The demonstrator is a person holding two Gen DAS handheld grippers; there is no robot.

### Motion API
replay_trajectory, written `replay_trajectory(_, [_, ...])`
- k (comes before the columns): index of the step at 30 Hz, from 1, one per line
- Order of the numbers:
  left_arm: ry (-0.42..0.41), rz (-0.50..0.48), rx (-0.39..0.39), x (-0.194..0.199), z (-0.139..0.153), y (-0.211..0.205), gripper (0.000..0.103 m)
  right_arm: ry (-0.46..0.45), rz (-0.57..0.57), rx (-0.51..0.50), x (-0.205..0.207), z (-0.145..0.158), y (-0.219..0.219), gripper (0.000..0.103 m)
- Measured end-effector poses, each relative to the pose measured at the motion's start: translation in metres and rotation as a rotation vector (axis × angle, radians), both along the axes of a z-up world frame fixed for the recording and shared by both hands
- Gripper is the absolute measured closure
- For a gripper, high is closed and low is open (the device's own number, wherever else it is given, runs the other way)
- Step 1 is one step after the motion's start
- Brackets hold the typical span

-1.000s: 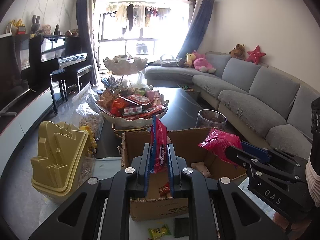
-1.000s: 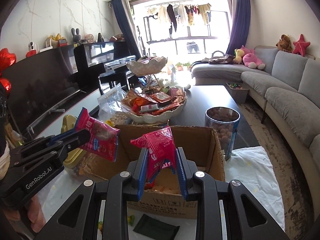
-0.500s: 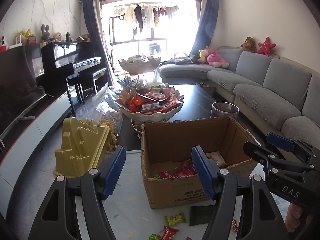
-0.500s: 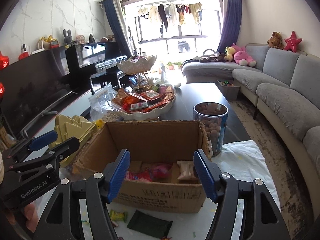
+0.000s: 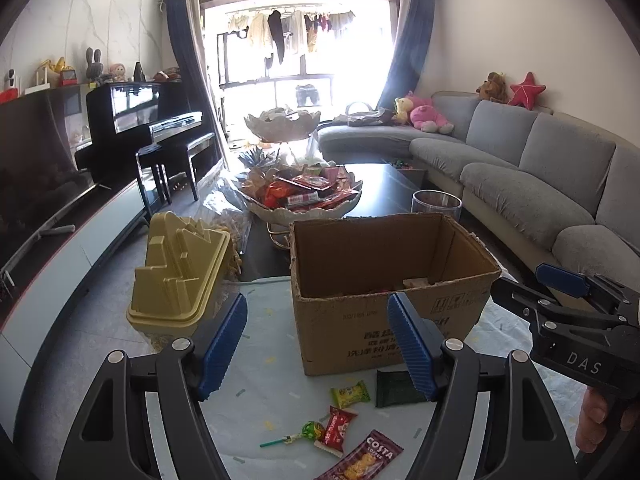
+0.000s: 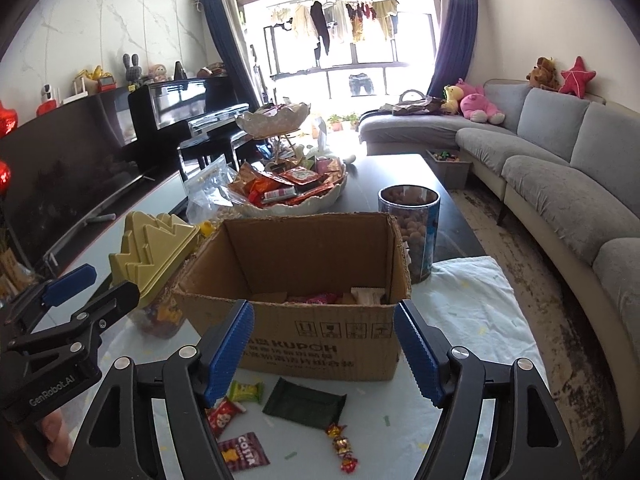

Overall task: Organize snacks
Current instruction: 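Return both tools to the snacks on the cloth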

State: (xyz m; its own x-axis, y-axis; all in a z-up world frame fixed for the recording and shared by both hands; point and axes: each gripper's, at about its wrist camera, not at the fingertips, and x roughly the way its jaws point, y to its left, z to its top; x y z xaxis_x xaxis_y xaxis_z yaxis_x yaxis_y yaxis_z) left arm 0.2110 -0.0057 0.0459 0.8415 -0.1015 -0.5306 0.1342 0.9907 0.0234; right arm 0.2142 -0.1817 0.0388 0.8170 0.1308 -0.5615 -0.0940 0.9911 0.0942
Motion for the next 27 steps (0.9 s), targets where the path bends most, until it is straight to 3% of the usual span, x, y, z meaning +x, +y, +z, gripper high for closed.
replay_trajectory(14, [0.084,-0.052,0.033,-0.034,-0.045,-0.003,0.031,0.094,0.002,-0.026,-0.030,-0.043,-0.003,0.030])
replay_trajectory(27, [0.215,-0.087,0.054,-0.026,-0.096,-0.003,0.031,0.234,0.008,-0.057,-0.030,-0.097,0.003,0.030])
